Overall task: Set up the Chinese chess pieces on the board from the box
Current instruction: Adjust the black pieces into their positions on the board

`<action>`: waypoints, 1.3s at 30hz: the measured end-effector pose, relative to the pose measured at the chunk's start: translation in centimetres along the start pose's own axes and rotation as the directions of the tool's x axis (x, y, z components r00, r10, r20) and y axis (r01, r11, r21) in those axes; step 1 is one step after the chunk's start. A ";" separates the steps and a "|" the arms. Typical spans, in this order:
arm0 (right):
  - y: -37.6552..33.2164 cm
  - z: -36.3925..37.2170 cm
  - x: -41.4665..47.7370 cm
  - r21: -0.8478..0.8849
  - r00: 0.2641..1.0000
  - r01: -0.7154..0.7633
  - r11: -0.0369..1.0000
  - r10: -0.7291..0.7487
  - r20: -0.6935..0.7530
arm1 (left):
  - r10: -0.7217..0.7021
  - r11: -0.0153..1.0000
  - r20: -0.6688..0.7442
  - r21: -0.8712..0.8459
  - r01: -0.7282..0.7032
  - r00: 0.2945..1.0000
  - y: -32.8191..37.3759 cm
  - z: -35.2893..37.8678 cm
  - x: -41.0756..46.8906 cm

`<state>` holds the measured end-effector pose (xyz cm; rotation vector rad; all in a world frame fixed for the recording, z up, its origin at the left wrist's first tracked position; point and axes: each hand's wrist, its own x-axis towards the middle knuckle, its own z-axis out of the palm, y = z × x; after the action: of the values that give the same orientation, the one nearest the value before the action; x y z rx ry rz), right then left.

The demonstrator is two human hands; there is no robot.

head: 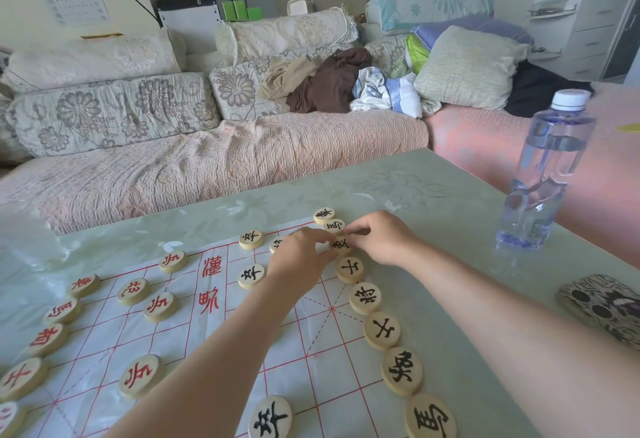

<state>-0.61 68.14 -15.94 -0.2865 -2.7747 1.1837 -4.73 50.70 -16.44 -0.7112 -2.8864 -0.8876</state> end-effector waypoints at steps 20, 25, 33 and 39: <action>0.2 -2.3 -3.6 -0.024 0.967 0.097 0.995 -0.088 0.238 | 0.099 0.994 0.049 -0.059 -0.096 0.994 0.9 -0.1 -4.2; 0.3 -2.5 -3.5 -0.032 0.961 0.114 0.993 -0.102 0.256 | 0.094 0.994 0.058 -0.061 -0.091 0.994 1.0 0.0 -4.1; 0.5 -2.3 -3.8 -0.068 0.975 0.085 0.994 -0.069 0.212 | 0.050 0.998 0.086 -0.048 -0.046 0.995 1.5 -0.3 -4.4; 0.6 -3.4 -5.2 -0.097 0.981 0.062 0.993 -0.043 0.189 | 0.079 0.997 0.054 0.000 -0.079 0.995 2.3 -1.2 -5.9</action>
<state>5.11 69.81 -14.21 -0.1144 -2.9898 1.1110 1.47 49.26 -15.24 -0.8549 -2.8819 -0.8699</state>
